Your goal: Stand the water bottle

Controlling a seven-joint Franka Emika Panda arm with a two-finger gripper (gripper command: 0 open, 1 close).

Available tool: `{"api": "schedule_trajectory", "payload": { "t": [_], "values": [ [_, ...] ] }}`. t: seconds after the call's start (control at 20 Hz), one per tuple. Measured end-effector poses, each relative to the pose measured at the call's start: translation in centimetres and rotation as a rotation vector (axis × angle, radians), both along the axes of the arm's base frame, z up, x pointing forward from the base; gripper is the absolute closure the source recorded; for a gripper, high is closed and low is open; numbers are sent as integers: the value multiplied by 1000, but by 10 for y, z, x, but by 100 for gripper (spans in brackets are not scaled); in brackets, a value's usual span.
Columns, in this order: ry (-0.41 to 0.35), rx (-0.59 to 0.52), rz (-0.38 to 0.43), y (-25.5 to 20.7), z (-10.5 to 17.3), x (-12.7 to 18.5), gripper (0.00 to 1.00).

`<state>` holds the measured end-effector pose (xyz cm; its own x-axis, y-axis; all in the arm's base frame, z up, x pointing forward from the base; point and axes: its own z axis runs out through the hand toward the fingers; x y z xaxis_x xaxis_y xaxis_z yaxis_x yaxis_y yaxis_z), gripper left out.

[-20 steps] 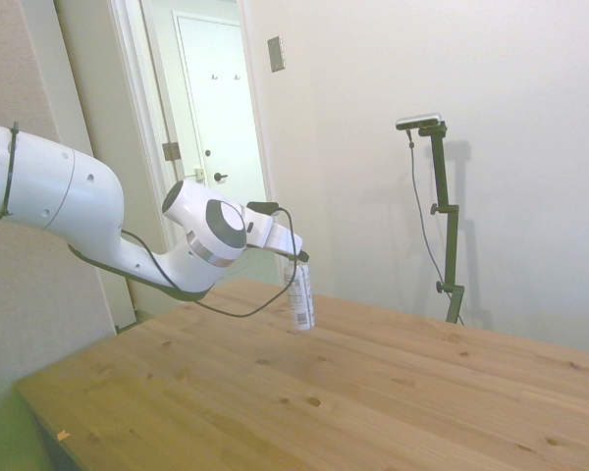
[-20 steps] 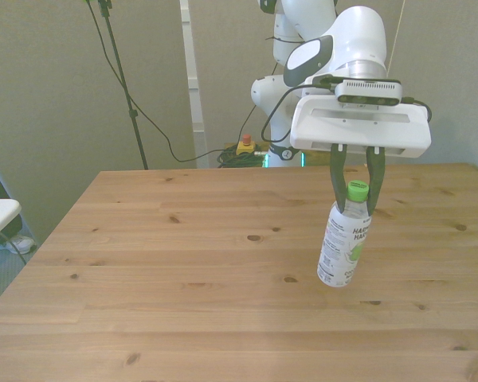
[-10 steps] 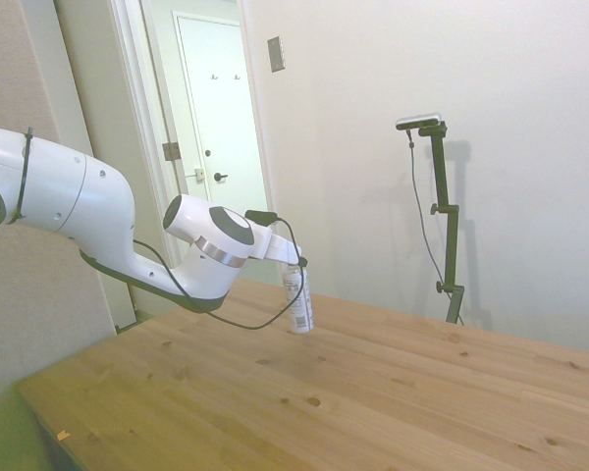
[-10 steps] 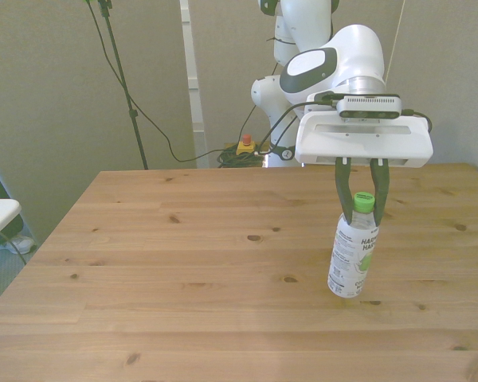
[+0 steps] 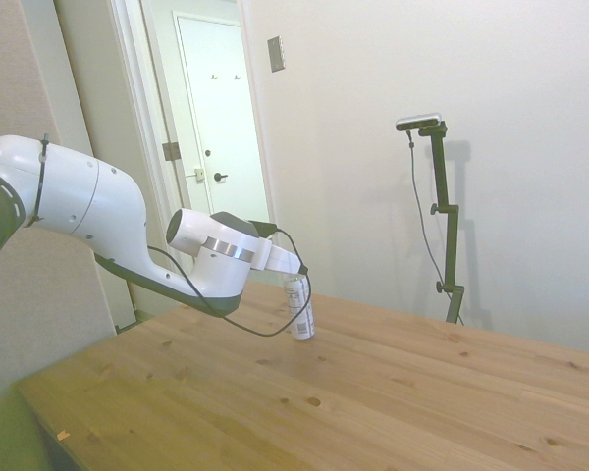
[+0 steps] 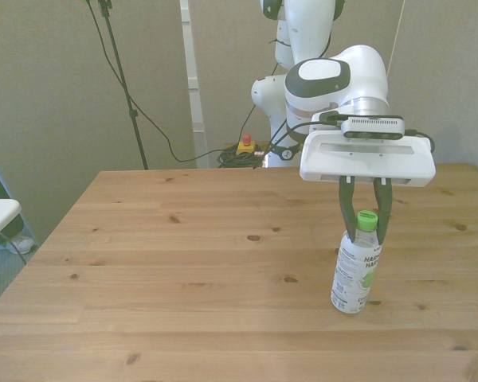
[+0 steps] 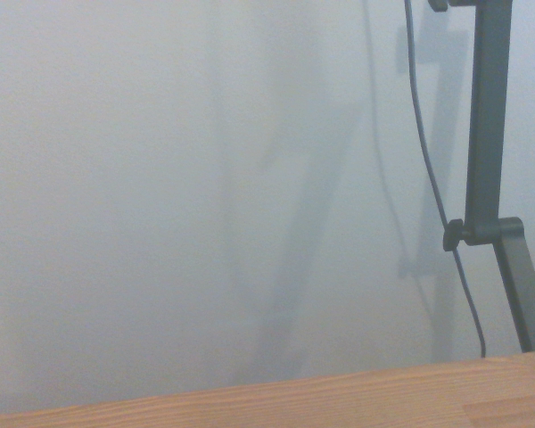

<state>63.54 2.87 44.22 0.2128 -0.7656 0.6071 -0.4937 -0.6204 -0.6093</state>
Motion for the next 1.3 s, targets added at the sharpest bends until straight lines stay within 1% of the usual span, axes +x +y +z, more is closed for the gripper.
{"api": "schedule_trajectory", "payload": {
  "t": [0.1, 0.15, 0.9, 1.05, 1.3],
  "values": [
    [0, 0, -1, 0, -4, -1, 100],
    [-2, 0, -1, 0, -4, -1, 0],
    [-15, 11, -6, 2, -7, -2, 0],
    [-27, 19, -5, 4, 1, -3, 0],
    [-46, 55, -6, 9, 25, -12, 0]
  ]
}}
